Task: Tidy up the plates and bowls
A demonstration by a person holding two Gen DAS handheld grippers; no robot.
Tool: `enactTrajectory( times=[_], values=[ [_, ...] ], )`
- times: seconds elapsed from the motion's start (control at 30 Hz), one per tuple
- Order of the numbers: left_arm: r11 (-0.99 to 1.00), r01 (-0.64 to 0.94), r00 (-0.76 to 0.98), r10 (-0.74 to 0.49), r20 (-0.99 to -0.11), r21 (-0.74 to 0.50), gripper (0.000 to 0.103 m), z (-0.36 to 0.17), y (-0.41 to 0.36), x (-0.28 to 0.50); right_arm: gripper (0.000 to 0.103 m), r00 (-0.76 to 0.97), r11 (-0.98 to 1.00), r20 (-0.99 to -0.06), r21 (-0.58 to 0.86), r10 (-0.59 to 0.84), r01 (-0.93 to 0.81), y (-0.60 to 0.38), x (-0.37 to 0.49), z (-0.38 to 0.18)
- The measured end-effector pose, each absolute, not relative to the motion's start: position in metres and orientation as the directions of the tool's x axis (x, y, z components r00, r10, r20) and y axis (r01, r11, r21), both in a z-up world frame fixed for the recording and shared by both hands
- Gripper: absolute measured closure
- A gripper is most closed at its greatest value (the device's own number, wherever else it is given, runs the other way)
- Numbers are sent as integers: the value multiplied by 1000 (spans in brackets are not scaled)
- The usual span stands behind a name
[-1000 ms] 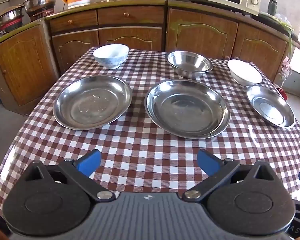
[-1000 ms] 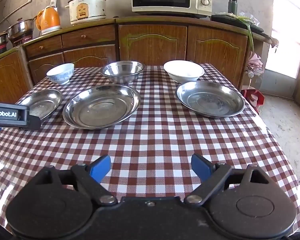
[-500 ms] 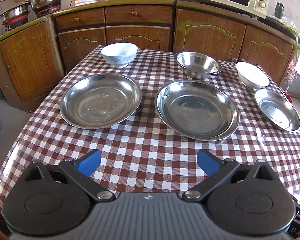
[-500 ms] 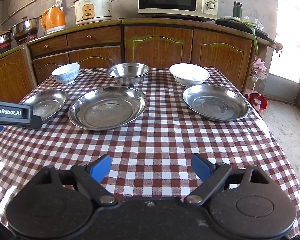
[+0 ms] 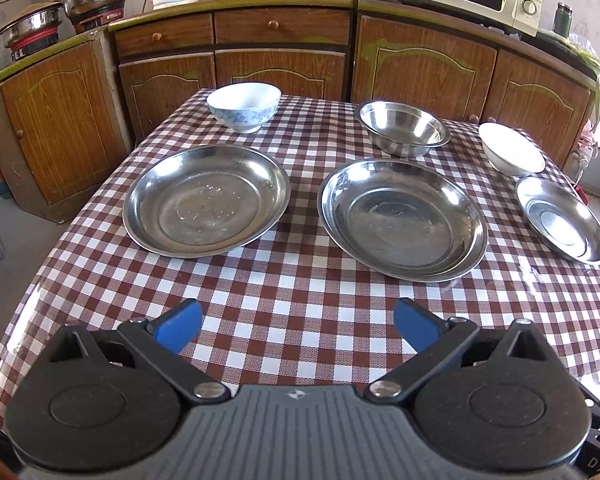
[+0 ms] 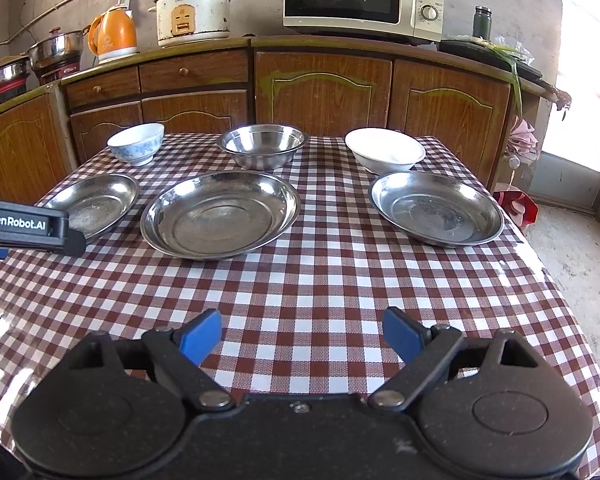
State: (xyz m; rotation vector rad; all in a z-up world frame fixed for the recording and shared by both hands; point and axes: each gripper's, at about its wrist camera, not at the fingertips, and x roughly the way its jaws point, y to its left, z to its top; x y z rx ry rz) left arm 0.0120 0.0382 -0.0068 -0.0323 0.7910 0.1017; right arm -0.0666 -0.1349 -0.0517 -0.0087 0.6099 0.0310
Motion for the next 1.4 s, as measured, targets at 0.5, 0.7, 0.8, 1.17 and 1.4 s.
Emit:
enactTrajectory(
  times=[0.5, 0.7, 0.8, 1.17, 1.4],
  values=[
    [993, -115, 685, 76, -725, -4, 0, -16, 47, 17, 0, 815, 999, -578, -12, 35, -51, -128, -62, -54],
    [993, -114, 675, 69, -735, -11, 0, -20, 49, 20, 0, 812, 998, -582, -18, 35, -56, -126, -59, -57],
    [994, -109, 671, 67, -738, -9, 0, -22, 49, 21, 0, 813, 998, -581, -19, 37, -58, -125, -59, -57],
    [996, -93, 660, 63, -749, 1, 0, -30, 48, 30, 0, 816, 997, -576, -29, 38, -67, -121, -51, -57],
    [998, -67, 651, 35, -758, -12, 0, -36, 45, 39, 0, 824, 997, -566, -42, 31, -66, -121, -42, -54]
  ],
)
